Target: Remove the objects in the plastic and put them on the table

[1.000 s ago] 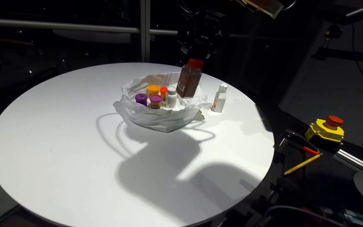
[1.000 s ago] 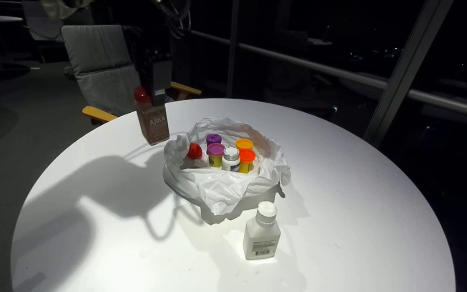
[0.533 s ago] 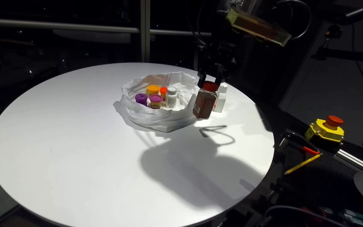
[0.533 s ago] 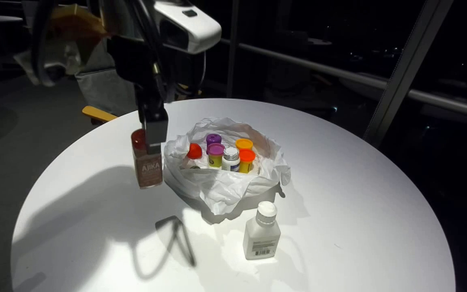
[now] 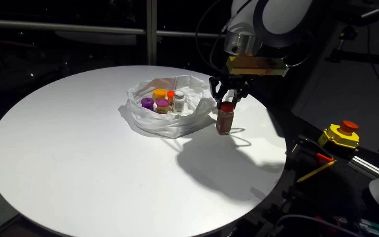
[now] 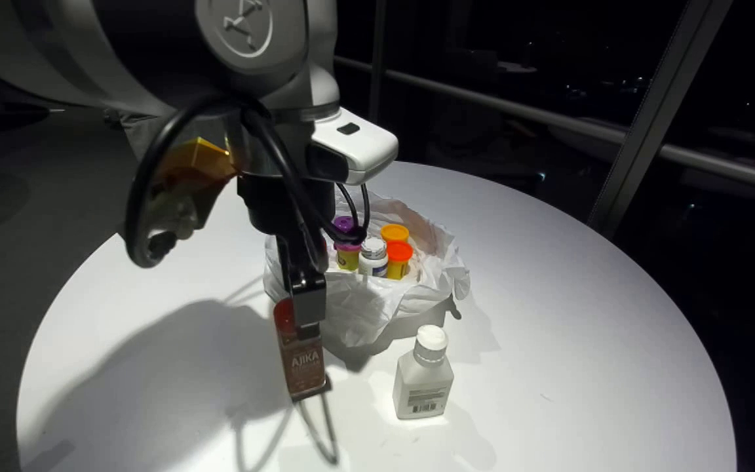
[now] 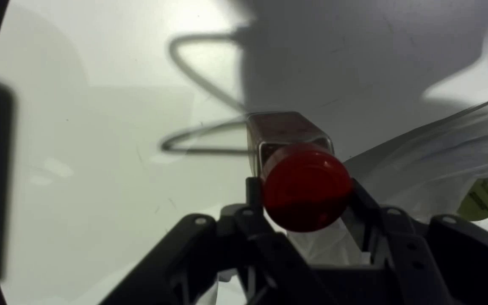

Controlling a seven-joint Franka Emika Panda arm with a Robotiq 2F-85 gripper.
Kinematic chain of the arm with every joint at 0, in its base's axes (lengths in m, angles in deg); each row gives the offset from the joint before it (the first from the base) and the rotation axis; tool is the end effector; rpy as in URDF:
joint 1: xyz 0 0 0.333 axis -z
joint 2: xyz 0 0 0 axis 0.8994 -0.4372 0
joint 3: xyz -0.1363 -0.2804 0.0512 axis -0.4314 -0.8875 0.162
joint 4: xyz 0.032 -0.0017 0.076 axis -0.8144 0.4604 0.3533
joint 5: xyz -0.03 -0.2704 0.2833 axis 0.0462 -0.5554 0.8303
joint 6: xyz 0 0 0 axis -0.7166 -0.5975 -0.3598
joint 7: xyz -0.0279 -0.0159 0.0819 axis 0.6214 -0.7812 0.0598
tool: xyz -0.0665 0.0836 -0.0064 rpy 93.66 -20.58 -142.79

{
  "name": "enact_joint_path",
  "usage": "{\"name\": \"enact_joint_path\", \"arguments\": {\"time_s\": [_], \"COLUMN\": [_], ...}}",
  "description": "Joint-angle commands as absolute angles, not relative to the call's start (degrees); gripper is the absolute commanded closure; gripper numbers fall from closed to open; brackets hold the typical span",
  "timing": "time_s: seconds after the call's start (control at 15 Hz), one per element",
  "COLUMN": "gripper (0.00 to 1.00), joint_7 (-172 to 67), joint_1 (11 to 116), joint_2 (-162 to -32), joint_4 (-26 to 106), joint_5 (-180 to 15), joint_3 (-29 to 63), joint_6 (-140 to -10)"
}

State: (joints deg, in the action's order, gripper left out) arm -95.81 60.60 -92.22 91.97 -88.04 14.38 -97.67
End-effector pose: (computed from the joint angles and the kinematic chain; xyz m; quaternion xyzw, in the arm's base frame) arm 0.4637 -0.0214 0.2028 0.9304 -0.3641 0.0215 0.0356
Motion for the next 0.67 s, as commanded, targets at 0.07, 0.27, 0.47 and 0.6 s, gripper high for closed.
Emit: {"name": "enact_joint_path", "arguments": {"time_s": [0.07, 0.27, 0.47, 0.6], "gripper": [0.76, 0.19, 0.00, 0.00], "joint_7": [-98.2, -97.3, -97.9, -97.2], "joint_1": [58.6, 58.9, 58.8, 58.6], "joint_2": [-93.1, -91.3, -88.5, -87.2], "joint_4": [89.7, 90.1, 89.9, 88.3], "joint_5": [-89.3, -88.8, -89.9, -90.9], "joint_3": [13.2, 13.3, 13.2, 13.9], "joint_6": [-94.9, -94.1, -93.6, -93.4]}}
